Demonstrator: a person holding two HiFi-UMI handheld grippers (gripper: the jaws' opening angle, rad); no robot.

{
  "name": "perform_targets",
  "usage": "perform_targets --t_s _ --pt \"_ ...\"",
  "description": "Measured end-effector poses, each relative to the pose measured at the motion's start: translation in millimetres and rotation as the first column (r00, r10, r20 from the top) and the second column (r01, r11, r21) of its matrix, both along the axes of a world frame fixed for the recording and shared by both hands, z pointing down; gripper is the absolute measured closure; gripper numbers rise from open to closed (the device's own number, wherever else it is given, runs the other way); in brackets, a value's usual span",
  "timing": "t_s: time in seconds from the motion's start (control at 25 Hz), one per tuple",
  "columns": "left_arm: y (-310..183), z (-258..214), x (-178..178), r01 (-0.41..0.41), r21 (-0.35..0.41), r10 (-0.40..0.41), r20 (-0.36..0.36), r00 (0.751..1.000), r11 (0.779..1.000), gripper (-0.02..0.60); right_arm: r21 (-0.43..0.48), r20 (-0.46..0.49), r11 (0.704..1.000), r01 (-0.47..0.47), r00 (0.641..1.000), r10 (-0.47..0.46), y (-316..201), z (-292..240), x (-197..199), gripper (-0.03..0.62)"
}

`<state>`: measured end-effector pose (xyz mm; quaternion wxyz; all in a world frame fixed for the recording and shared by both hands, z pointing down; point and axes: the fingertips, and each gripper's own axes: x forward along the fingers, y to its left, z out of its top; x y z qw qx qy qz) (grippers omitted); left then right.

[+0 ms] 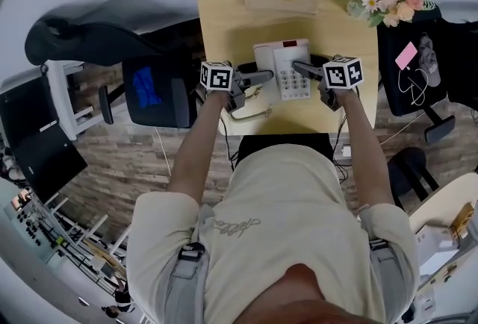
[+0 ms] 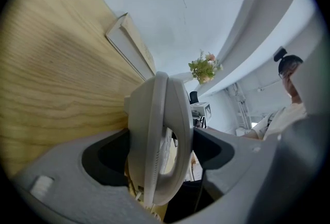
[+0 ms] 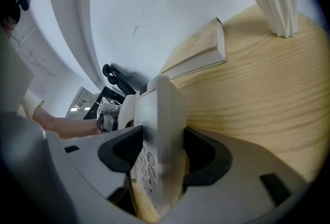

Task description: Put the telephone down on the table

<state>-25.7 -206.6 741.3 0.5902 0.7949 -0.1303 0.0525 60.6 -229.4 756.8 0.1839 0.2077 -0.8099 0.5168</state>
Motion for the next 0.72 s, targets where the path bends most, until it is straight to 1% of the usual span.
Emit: perform_targets --t_s 0.2,0.4,0.52,0.6,0.72 --pt "-4 10 -2 0.006 -0.059 -0.006 0.002 1.0 0.998 0.206 -0.038 -0.002 0.999 -0.014 1.0 0.014 -3 8 0 0.355" --pt "-7 9 0 0.011 -0.099 -0.01 0.005 1.0 0.995 0.206 -0.069 -0.013 0.997 -0.032 0.999 0.031 -5 14 1 0.353" --pt "-9 11 1 0.017 -0.118 -0.017 -0.003 1.0 0.993 0.206 -0.086 0.004 0.996 -0.034 0.999 0.034 -6 16 1 0.353" --pt "-10 12 0 0.01 -0.122 -0.011 -0.005 1.0 0.992 0.206 -0.081 0.004 0.996 -0.022 1.0 0.022 -8 15 1 0.353" --pt "-8 12 1 -0.001 -0.135 -0.002 -0.02 1.0 0.991 0.206 -0.037 -0.03 0.999 -0.034 0.999 0.033 -14 11 8 0.355"
